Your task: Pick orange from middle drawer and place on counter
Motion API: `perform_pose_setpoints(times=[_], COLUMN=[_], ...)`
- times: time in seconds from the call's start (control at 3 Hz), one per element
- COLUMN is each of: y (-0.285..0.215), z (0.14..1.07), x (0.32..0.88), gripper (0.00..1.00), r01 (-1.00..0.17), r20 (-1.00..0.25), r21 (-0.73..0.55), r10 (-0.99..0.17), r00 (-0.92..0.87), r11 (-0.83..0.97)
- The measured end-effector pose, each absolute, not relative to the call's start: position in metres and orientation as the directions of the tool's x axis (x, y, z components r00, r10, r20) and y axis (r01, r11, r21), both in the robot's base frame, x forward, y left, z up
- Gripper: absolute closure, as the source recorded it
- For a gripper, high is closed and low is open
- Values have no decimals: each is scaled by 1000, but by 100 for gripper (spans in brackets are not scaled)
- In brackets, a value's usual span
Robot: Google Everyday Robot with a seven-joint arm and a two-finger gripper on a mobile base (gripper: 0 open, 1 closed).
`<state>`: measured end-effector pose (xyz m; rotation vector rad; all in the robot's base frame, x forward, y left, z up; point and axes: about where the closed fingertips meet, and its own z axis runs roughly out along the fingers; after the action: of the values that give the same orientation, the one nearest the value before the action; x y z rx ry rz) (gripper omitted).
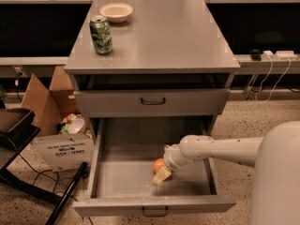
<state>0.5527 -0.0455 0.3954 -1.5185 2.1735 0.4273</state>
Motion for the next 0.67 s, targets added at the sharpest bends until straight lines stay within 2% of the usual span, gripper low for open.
perform_pose_setpoints(times=[0.33,0.67], y=[-34,-34], z=[376,375], x=[535,535], gripper=[19,42], r01=[-941,-941], r20=[-536,-536], r21=[46,48], r10=[-786,-786], r00=[-307,-308], r11=[336,335])
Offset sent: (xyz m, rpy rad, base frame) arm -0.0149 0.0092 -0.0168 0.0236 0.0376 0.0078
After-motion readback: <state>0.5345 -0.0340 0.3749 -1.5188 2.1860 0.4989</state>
